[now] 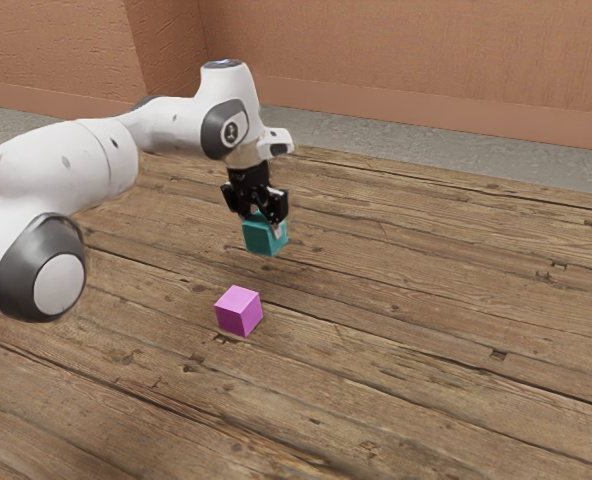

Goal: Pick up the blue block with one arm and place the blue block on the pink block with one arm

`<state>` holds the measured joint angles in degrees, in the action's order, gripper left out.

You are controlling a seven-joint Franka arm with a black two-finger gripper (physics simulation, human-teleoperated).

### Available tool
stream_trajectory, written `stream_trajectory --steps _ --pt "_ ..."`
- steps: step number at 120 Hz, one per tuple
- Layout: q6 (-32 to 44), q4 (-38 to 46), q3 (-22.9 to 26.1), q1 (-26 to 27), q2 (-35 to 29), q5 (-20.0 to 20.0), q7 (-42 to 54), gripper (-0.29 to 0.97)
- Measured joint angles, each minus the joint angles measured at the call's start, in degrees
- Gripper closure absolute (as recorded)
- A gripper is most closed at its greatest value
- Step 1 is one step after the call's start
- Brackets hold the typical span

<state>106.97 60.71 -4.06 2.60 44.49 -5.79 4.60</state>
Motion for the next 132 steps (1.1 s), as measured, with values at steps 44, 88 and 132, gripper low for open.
stream_trajectory --steps 44,88,132 --pt "15.95 42.34 1.65 0.64 -26.91 2.80 -0.13 0.31" --pt "23.50 48.64 2.00 -0.35 -28.44 3.03 -0.38 0.31" --pt "25.02 48.91 1.95 -0.28 -27.34 3.02 -0.57 0.32"
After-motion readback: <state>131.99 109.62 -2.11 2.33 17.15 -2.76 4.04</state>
